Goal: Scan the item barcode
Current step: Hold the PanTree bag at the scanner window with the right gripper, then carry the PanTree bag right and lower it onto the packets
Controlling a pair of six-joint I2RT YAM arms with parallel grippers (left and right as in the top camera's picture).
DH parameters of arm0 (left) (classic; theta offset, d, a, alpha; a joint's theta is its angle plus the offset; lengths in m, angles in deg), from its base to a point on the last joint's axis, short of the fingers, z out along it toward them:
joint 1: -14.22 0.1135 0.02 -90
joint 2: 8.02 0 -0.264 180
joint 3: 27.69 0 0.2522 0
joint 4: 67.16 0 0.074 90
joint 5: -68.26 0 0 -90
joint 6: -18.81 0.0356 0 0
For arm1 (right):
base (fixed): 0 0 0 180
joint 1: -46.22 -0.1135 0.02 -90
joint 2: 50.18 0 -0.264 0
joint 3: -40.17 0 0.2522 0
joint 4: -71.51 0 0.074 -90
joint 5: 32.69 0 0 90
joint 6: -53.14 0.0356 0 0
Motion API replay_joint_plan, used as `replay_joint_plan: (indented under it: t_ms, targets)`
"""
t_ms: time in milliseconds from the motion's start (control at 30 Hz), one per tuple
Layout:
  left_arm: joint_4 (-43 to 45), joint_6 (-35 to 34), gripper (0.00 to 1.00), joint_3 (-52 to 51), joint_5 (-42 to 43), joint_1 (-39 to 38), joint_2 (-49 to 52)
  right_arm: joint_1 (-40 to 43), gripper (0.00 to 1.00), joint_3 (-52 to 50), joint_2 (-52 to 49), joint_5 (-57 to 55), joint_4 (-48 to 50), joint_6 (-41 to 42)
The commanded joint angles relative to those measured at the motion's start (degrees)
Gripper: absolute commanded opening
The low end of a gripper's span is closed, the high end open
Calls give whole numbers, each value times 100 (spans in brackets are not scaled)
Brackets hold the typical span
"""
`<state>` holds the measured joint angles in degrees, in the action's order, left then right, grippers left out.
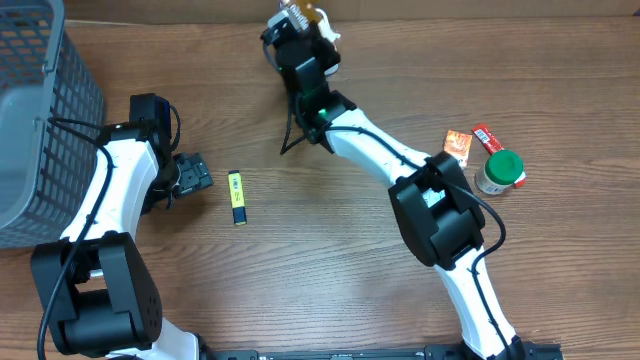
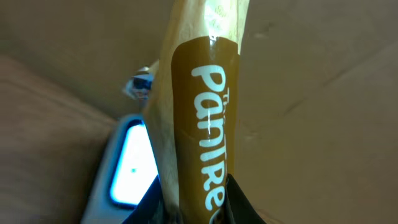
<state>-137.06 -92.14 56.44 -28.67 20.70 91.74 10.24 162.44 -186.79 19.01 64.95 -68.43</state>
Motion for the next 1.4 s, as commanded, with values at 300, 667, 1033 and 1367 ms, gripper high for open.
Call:
replay_joint_plan:
  t_ms: [300, 667, 1033, 1367]
  targets:
    - [-13, 63, 100, -20, -55, -13, 20, 35, 3, -13, 614, -208, -732, 1250]
    - [-13, 63, 100, -20, -55, -13, 20, 439, 3, -13, 2422, 1823, -4852, 2756]
    - [-13, 63, 100, -20, -55, -13, 20, 1471, 6, -251, 2496, 3410, -8406, 2765]
    - [-13, 63, 100, -20, -55, -13, 20, 2430, 53, -437, 2496, 3447, -8612, 2780]
